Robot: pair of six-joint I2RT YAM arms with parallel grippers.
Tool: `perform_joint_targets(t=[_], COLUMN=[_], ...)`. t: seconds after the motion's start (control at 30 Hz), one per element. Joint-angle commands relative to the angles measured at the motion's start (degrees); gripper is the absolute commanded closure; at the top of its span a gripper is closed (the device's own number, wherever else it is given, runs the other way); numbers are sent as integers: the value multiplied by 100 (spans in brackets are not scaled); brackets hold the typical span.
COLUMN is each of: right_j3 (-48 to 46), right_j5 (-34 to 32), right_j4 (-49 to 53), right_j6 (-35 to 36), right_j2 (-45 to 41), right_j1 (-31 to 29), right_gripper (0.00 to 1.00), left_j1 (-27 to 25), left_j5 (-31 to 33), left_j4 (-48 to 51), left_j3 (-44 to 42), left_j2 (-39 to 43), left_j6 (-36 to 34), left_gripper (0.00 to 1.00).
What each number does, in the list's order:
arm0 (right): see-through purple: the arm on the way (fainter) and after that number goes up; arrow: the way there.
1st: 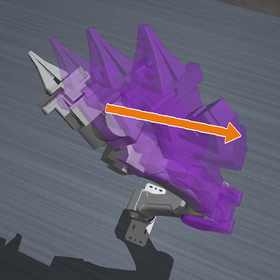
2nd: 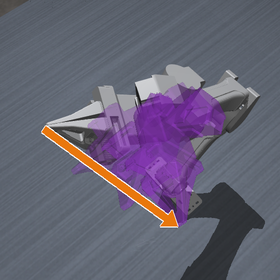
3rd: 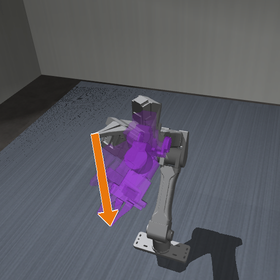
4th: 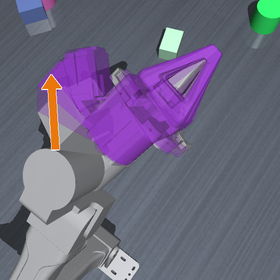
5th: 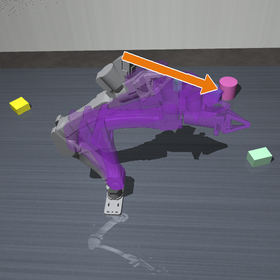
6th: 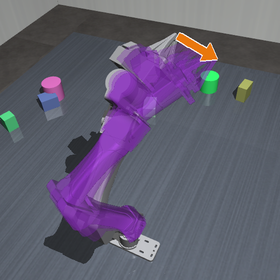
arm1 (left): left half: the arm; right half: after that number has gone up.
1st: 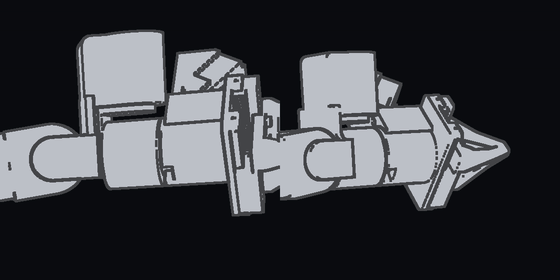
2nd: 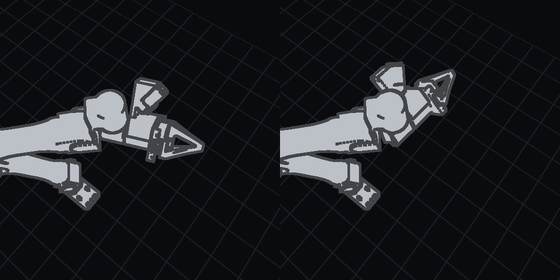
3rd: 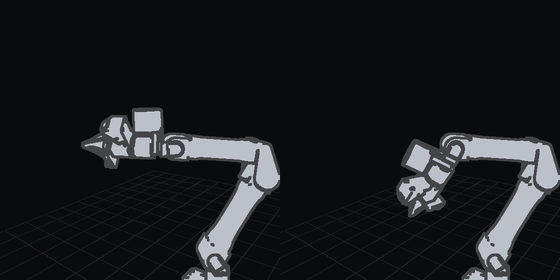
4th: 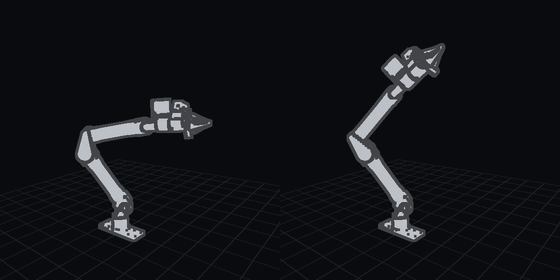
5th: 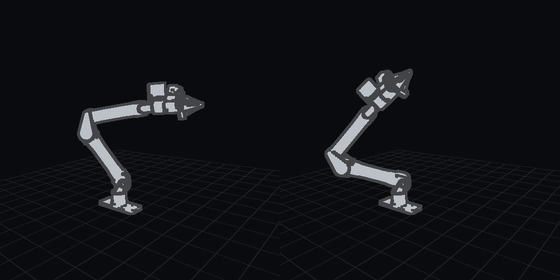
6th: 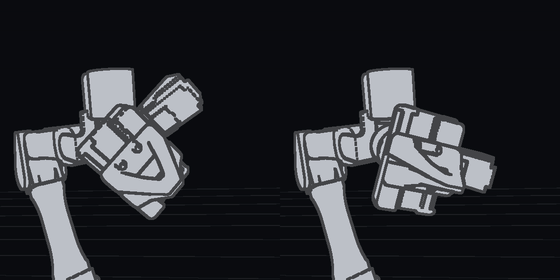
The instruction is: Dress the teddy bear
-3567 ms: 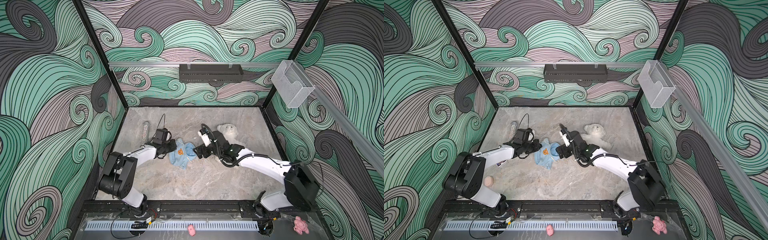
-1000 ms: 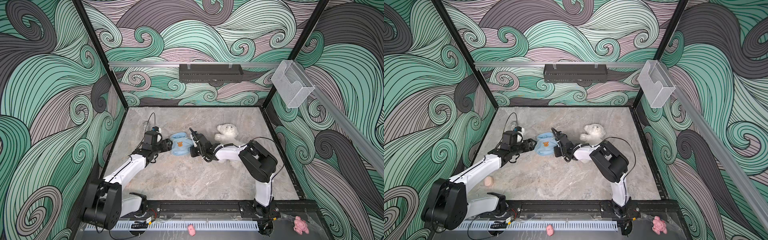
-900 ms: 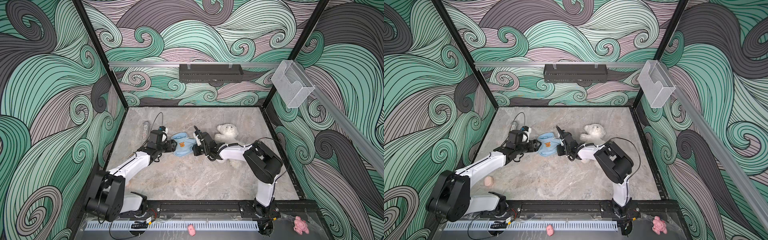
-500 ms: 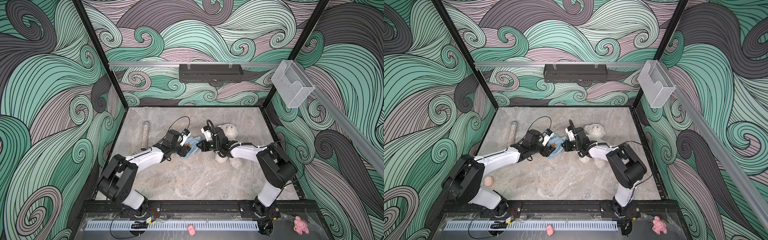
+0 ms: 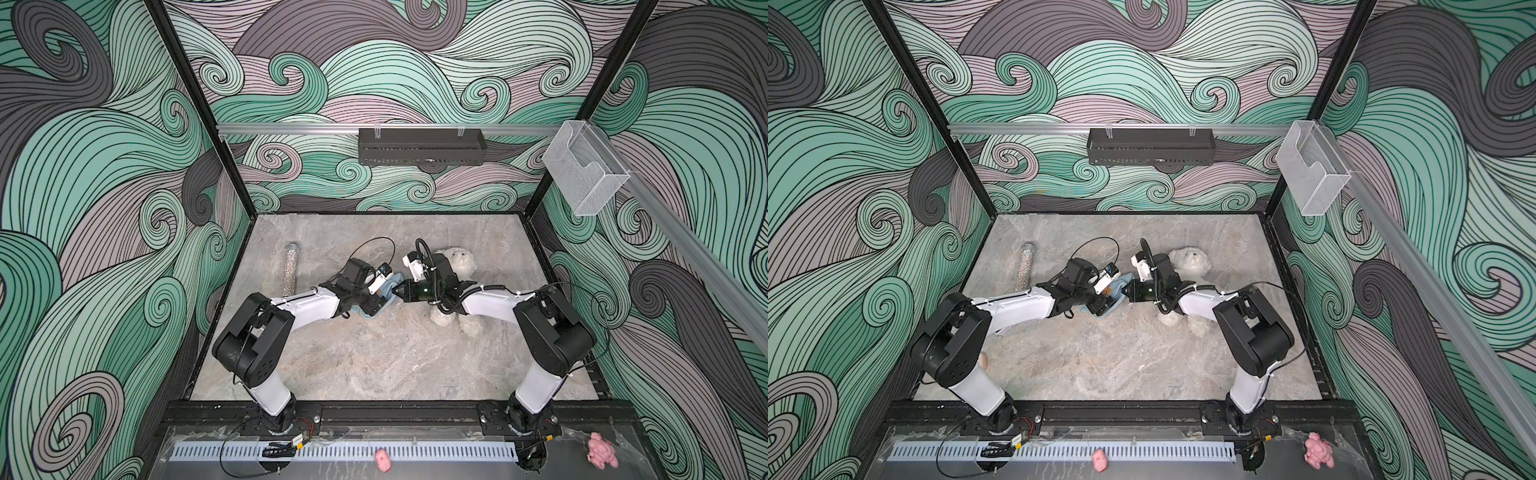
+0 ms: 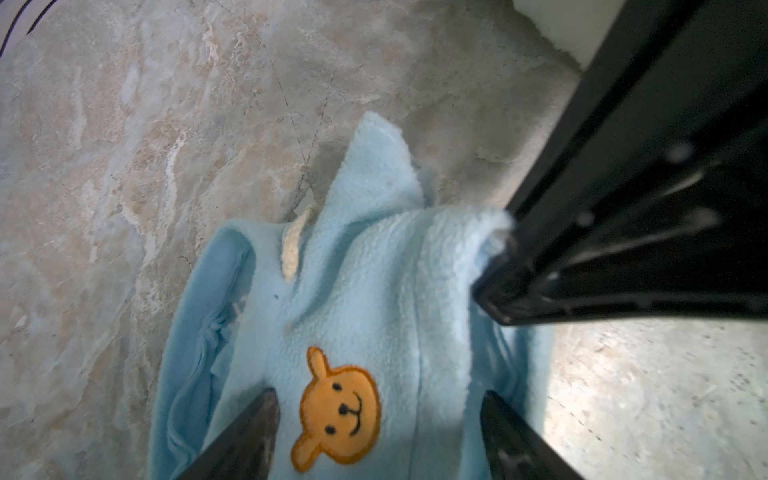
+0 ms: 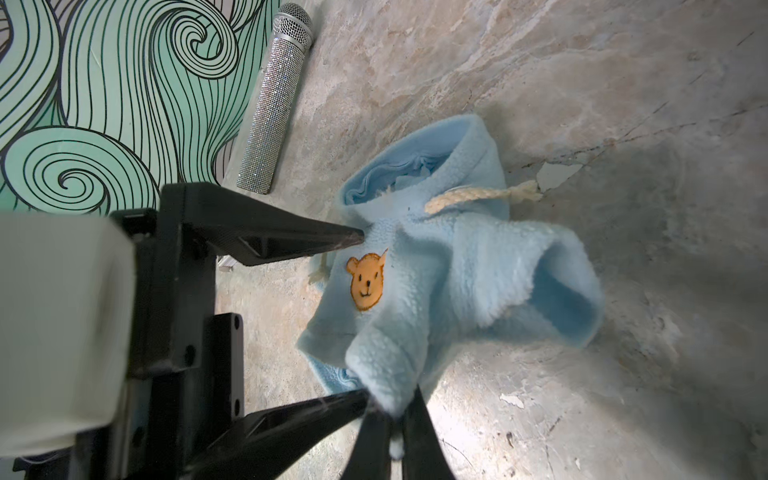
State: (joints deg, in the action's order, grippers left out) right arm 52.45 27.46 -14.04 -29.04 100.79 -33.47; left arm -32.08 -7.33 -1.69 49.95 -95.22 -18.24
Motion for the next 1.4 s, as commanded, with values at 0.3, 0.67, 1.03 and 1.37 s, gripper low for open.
perform_joint_targets(t=[0.3,0.67,1.03,1.37], right_j3=[113,180,447,314], right_j5=[88,-47,-250,-820], right_j4=[28,205,564,1623], right_j6=[-37,43,222,1122], right_j2=[104,159,241,-1129], right_j1=[28,41,52,338], right_gripper=[91,91,82,41], left_j1=[-160,-159,-136,320], left_j5=[734,498,478,298], left_j4=[-226,-120,-137,-351], left_j3=[173,125,79,-29], left_j2=[30,158,213,244], left_j6=[-71,153,548,1854], left_gripper=[41,62,81,99])
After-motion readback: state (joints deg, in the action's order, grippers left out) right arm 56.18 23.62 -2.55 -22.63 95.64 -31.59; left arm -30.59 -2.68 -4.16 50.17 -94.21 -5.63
